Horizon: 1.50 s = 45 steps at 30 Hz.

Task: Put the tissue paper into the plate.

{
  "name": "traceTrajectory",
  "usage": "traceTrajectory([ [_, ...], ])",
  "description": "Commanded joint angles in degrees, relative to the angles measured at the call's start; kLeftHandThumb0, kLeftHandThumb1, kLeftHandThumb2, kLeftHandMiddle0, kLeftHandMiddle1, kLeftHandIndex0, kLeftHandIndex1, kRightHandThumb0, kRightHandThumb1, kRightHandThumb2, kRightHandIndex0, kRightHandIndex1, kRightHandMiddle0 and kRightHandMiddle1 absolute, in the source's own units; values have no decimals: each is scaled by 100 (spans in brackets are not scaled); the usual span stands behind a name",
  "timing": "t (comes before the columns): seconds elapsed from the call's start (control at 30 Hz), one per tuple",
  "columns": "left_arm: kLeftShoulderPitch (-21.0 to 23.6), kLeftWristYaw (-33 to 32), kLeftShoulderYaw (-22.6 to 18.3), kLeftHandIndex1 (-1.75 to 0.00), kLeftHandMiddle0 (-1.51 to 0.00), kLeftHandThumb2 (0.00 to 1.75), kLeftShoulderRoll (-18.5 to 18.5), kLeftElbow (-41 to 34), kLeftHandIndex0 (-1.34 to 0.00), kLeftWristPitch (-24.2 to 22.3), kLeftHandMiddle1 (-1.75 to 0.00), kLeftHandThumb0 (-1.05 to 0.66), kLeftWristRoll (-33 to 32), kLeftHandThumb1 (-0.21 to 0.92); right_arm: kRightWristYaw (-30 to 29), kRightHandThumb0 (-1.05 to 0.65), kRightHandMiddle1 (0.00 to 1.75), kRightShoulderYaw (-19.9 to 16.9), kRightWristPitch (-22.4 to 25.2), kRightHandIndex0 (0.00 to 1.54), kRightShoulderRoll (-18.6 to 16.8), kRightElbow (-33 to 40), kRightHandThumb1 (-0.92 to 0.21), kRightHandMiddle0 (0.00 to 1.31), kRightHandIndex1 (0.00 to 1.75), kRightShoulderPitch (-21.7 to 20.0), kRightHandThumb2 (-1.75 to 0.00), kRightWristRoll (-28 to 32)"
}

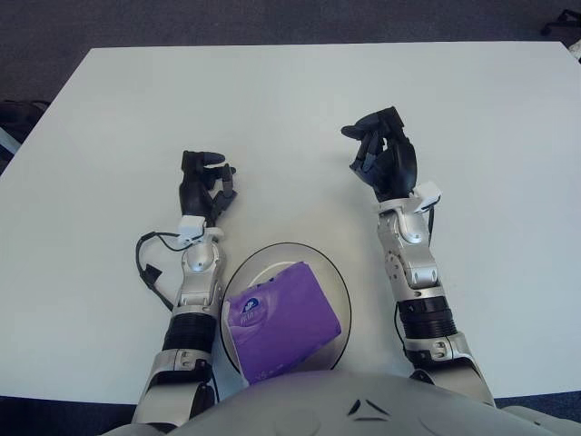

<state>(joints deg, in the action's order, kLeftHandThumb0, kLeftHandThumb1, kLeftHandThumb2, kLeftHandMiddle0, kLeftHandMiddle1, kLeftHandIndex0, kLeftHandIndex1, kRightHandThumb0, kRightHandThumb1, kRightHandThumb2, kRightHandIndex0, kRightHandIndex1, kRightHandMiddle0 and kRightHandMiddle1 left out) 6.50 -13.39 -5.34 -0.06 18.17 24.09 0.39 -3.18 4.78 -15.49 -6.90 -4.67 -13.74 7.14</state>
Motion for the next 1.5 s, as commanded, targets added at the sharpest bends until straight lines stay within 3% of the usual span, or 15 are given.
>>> traceTrajectory([
  [0.0,-808,74,63,-175,-48,73,-154,1163,-27,-106,-132,-36,93,78,-131,-51,169,-103,-377,53,-342,-474,-78,32,132,36,-113,-43],
  [0.3,-800,52,46,-175,-48,73,-160,1207,-26,-16,-131,-36,97,78,-5,-48,168,-242,-795,53,-159,-1084,-77,33,132,16,-114,12],
  [0.37,-794,68,44,-175,-48,73,-149,1228,-26,15,-130,-36,92,78,-64,-42,172,-259,-807,55,-161,-1166,-77,30,127,22,-91,-26],
  [0.5,-794,92,47,-175,-49,73,-137,1236,-27,40,-131,-36,93,78,-170,-38,174,-310,-811,56,-186,-1317,-76,29,125,28,-79,-42],
  [0.77,-801,103,23,-175,-49,74,-156,1218,-27,25,-131,-36,67,78,-284,-38,175,-429,-847,56,-165,-1690,-71,32,127,16,-82,-49],
  [1.17,-859,234,37,-175,-48,71,-156,1156,-26,114,-131,-36,-2,79,-338,-37,175,-732,-1480,56,-76,-2986,-72,31,127,-213,-80,-57],
  [1.47,-866,227,22,-175,-48,73,-157,1153,-27,74,-131,-36,15,78,-455,-38,175,-908,-1691,59,-82,-3632,-70,32,130,-376,-83,-175],
])
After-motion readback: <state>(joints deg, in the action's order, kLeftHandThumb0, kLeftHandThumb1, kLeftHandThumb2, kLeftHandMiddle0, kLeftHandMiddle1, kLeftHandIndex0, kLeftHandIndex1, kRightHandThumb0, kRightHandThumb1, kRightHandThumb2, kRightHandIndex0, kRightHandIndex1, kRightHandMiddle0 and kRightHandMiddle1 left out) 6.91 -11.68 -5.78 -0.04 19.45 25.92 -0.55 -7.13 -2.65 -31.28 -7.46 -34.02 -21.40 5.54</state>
